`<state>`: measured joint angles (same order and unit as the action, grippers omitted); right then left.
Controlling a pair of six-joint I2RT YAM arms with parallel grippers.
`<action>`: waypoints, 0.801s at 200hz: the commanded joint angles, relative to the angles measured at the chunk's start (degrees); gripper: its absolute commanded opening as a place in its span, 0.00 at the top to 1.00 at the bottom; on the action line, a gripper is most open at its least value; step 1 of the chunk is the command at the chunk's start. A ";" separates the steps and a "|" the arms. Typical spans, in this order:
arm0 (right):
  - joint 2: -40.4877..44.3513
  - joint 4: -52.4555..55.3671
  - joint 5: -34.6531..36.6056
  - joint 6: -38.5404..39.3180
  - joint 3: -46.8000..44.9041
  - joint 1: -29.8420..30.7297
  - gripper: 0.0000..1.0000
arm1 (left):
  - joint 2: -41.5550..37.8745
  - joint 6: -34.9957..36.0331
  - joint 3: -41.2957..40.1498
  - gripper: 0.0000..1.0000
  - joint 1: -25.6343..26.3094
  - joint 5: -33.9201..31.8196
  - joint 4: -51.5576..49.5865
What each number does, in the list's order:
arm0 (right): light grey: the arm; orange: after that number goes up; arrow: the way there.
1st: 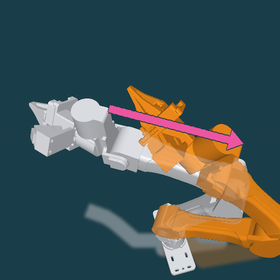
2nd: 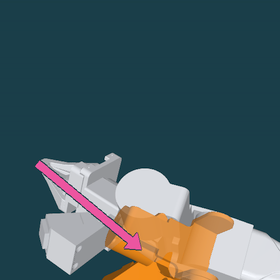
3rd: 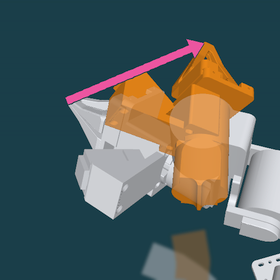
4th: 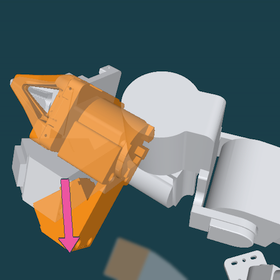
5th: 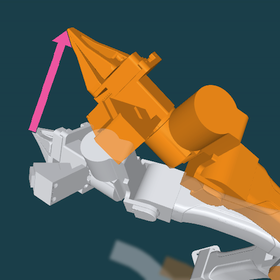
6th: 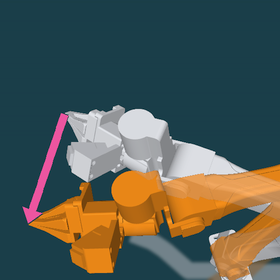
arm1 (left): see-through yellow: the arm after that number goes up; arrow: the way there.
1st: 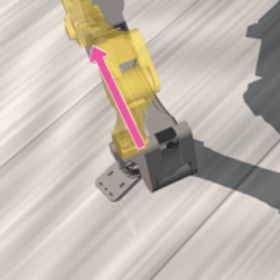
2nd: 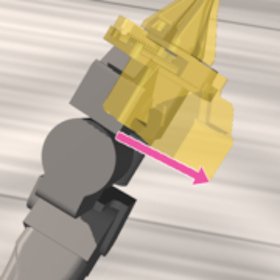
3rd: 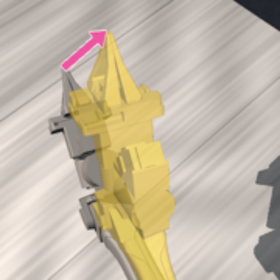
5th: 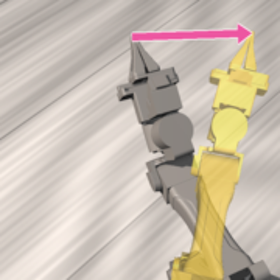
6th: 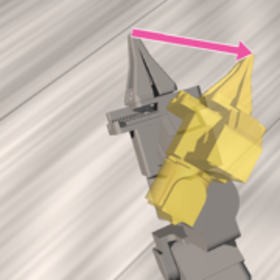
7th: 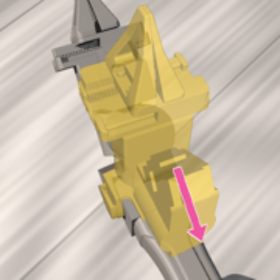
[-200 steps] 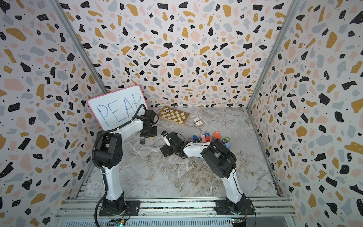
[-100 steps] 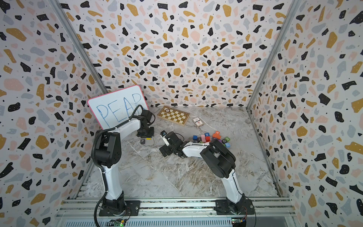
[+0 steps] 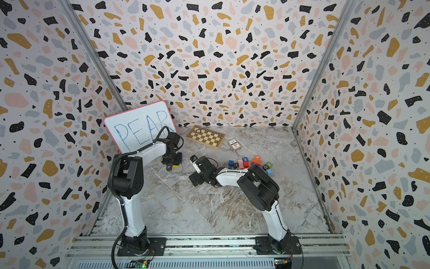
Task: Spell the uppercase word “pear” with letter blocks
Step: Place the letter block at the center of the board.
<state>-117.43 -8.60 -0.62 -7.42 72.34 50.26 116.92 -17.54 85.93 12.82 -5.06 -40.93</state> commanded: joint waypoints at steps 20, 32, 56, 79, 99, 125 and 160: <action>2.25 0.10 0.10 -0.14 -1.28 -0.07 0.00 | 0.86 -0.30 -1.06 0.71 -0.34 -0.27 -0.11; 2.43 -0.04 0.10 -0.12 -1.61 -0.07 0.00 | 1.00 -0.30 -1.11 0.70 -0.34 -0.39 -0.06; 2.95 -0.53 0.10 -0.18 -2.35 -0.16 0.00 | 1.39 -0.21 -1.06 0.70 -0.34 -0.55 0.13; 3.16 -0.62 0.09 -0.18 -2.59 -0.25 0.00 | 1.84 -0.54 -1.11 0.70 -0.34 -0.39 0.18; 3.33 -0.58 0.10 -0.29 -2.73 -0.26 0.00 | 1.90 -0.61 -1.19 0.70 -0.34 -0.47 0.15; 3.39 -0.66 0.05 -0.35 -2.78 -0.25 0.00 | 1.82 -0.64 -1.12 0.69 -0.34 -0.61 0.15; 3.38 -0.65 0.03 -0.49 -2.73 -0.31 0.00 | 1.68 -0.74 -0.96 0.66 -0.34 -0.70 -0.03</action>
<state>-117.38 -9.06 -0.62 -7.49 69.80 50.19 118.13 -17.74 85.52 12.80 -5.19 -40.62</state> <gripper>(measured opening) 0.995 0.331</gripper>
